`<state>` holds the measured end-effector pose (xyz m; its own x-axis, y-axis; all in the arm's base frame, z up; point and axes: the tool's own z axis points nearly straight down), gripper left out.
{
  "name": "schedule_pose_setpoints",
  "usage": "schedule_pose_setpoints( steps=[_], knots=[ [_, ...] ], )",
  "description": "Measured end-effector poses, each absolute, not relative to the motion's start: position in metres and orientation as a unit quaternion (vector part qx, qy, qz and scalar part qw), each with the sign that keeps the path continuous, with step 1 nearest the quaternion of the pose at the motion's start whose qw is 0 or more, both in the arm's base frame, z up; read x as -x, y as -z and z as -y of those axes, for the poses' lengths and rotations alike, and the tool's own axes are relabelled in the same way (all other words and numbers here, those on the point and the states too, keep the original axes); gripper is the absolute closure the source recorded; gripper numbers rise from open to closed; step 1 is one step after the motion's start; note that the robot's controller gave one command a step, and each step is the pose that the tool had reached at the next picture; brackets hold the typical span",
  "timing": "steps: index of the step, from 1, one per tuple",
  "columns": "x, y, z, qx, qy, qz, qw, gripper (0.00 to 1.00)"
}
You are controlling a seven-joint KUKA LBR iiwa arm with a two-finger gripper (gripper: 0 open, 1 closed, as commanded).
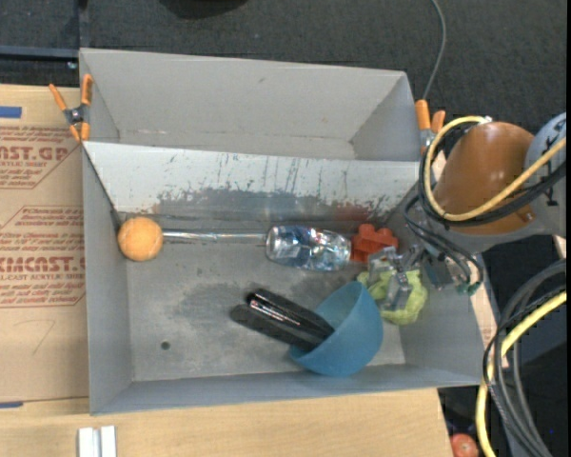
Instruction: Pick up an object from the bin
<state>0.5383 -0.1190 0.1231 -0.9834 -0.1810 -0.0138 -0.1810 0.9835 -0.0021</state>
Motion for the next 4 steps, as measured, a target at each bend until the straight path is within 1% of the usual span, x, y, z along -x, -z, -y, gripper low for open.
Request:
schedule_pose_setpoints(
  steps=[1, 2, 3, 4],
  knots=[
    [-0.538, -0.123, 0.119, 0.091, 0.000, -0.996, 0.007, 1.00],
    [-0.536, -0.119, 0.129, 0.090, -0.002, -0.996, 0.008, 1.00],
    [-0.515, -0.100, 0.136, 0.075, -0.005, -0.997, 0.010, 1.00],
    [-0.531, -0.115, 0.138, 0.075, -0.006, -0.997, 0.011, 1.00]
  ],
)
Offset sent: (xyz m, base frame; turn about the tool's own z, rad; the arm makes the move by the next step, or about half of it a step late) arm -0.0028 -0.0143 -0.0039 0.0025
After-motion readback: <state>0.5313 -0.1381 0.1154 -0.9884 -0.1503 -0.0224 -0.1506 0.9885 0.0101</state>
